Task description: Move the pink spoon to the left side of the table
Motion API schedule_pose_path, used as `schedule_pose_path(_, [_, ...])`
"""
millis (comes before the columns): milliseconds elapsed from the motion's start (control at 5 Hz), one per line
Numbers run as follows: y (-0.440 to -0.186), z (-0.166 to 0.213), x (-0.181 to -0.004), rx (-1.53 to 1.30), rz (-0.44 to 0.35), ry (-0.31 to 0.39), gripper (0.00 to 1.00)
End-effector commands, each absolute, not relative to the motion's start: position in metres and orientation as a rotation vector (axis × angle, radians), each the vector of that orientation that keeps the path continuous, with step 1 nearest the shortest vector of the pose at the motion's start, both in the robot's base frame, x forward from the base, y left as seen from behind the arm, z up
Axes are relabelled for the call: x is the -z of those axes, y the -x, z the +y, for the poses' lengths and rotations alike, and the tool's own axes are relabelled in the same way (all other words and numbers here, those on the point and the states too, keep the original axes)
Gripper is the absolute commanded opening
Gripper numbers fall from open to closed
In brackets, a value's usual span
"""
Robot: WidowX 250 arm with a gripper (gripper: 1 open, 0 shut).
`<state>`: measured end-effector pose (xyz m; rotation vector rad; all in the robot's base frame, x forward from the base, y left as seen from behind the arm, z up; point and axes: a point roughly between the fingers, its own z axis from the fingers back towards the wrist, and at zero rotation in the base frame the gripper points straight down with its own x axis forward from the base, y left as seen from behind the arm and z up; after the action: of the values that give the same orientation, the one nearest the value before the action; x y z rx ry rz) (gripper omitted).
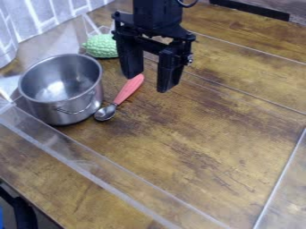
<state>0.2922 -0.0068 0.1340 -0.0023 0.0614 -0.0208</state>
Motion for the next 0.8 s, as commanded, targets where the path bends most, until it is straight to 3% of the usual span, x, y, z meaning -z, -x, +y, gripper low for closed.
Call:
schedule_pose_path(0, [-0.29, -0.009, -0.123, -0.052, 0.086, -0.002, 1.0])
schedule_pose_path(600, [-0.302, 0.005, -0.082, -0.156, 0.102, -0.028, 1.0])
